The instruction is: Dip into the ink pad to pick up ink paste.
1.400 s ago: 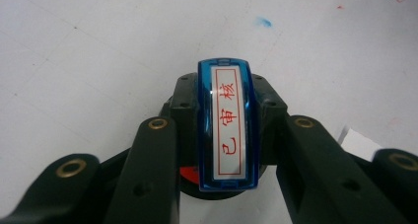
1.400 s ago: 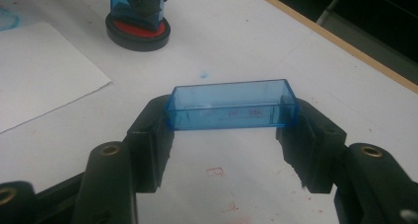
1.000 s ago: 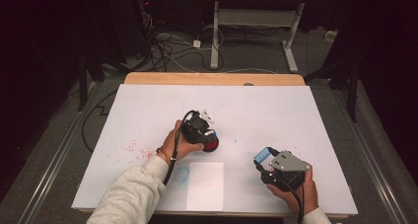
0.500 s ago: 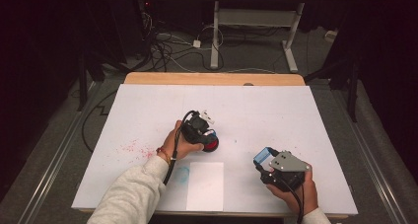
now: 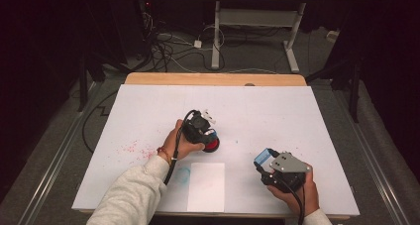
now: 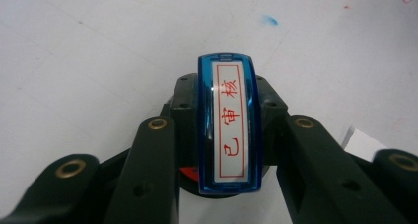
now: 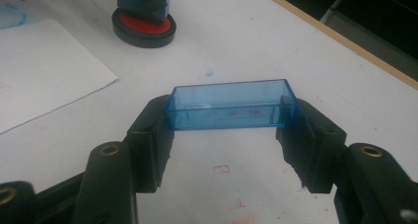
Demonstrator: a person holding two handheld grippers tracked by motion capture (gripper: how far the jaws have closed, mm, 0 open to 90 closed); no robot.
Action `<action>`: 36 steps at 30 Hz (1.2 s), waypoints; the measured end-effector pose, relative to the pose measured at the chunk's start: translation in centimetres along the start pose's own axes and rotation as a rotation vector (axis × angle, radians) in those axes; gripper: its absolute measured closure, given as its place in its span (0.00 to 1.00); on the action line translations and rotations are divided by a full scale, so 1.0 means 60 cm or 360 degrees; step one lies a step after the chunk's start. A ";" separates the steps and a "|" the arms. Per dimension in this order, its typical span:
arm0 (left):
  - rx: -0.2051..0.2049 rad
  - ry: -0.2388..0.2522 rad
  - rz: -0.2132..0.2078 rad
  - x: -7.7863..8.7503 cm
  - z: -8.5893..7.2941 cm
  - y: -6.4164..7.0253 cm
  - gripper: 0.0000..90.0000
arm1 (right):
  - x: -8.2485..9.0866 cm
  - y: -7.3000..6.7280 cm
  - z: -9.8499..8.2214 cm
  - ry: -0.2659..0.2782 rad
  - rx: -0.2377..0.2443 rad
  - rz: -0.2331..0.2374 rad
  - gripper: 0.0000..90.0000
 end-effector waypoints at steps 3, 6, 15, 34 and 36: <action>-0.0019 0.0059 0.0030 0.031 0.023 -0.004 0.75 | 0.001 0.001 0.001 0.0002 -0.0002 -0.0002 0.45; -0.0042 0.0100 0.0042 0.061 0.044 -0.005 0.75 | 0.000 0.001 0.000 0.0001 0.0000 -0.0001 0.45; -0.0075 0.0113 0.0057 0.091 0.064 -0.007 0.75 | 0.000 -0.001 0.001 -0.0004 0.0003 0.0002 0.45; -0.0011 -0.0029 -0.0022 0.007 0.003 -0.006 0.75 | -0.001 -0.002 -0.003 -0.0017 0.0011 0.0010 0.45; 0.0004 -0.0037 -0.0034 0.000 -0.003 -0.005 0.75 | -0.001 -0.002 -0.004 -0.0019 0.0012 0.0012 0.45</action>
Point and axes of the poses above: each handheld gripper's, and its own axes: x roughly backward along the jaws, z roughly out of its top, y roughly to its right, the point moved 10 cm from there along -x, roughly forward along the jaws, and after that the axes turned 10 degrees about y, right-handed, at the moved point
